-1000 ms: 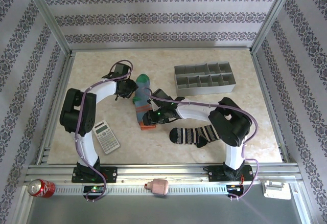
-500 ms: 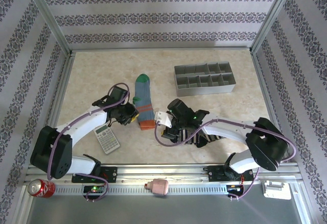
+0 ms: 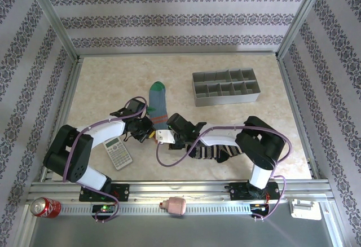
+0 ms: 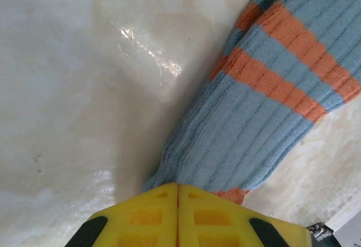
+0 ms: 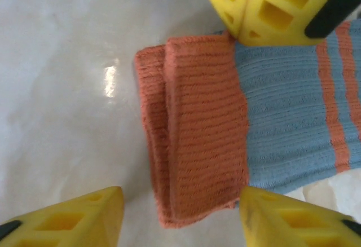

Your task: Roll the socks

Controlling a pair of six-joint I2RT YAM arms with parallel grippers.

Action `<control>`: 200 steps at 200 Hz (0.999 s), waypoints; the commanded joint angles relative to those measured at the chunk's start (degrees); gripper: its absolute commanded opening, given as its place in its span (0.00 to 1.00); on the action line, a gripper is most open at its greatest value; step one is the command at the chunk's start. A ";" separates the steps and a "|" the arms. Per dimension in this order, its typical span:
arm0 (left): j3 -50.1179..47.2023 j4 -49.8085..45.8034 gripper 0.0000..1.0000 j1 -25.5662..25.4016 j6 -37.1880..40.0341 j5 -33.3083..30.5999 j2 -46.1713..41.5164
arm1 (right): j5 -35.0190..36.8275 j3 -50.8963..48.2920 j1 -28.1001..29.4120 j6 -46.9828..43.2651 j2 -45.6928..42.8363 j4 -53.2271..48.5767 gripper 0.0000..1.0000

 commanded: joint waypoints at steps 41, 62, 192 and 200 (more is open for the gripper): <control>-1.00 -1.20 0.08 -0.43 0.43 -1.41 -1.96 | 3.69 3.49 1.95 2.58 2.70 0.15 0.12; -0.57 -4.60 0.15 1.42 1.92 -2.60 -5.03 | 3.35 3.54 3.70 4.58 0.69 -1.74 0.00; -0.82 -19.39 0.18 8.42 5.22 -2.83 -18.13 | -21.56 14.19 -0.96 30.11 4.82 -16.03 0.00; -1.51 -18.85 0.17 8.43 4.35 -2.44 -19.06 | -22.43 15.36 -1.41 31.01 5.41 -16.52 0.00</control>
